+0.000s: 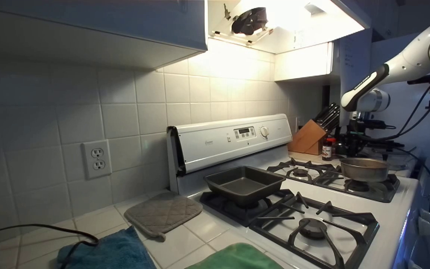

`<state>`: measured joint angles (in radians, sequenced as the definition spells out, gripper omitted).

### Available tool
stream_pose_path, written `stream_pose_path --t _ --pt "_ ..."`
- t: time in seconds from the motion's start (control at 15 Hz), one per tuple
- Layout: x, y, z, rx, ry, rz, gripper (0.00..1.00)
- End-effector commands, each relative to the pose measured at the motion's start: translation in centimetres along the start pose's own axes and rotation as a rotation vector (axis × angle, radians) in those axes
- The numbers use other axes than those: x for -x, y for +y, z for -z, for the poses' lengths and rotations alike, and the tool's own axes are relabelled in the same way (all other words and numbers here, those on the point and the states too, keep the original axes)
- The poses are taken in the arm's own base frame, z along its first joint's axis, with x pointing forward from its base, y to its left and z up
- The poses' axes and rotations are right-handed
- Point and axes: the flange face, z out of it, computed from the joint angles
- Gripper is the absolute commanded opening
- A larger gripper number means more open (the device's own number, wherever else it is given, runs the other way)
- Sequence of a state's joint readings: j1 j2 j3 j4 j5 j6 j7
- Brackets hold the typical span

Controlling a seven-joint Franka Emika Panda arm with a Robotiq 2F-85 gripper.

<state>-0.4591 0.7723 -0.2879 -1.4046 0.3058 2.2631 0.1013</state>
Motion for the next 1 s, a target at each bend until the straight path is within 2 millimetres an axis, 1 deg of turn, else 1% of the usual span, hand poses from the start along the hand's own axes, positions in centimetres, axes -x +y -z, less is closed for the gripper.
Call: stream_pose_path --t 0.0,0.2,0.27,0.4,0.53,0.93 --pt "-0.7 -0.3 0.4 0.017 0.011 -0.016 0.69" --pt "-0.5 -0.6 2.1 0.002 0.020 -0.014 0.89" --pt "-0.3 -0.7 2.5 -0.003 0.025 -0.008 0.98" --pt "0.4 -1.0 3.4 -0.009 0.024 -0.007 1.00" --pt "1.1 -1.3 4.6 -0.009 0.024 -0.011 1.00" --pt "4.2 -2.4 7.6 -0.022 -0.035 0.020 1.00"
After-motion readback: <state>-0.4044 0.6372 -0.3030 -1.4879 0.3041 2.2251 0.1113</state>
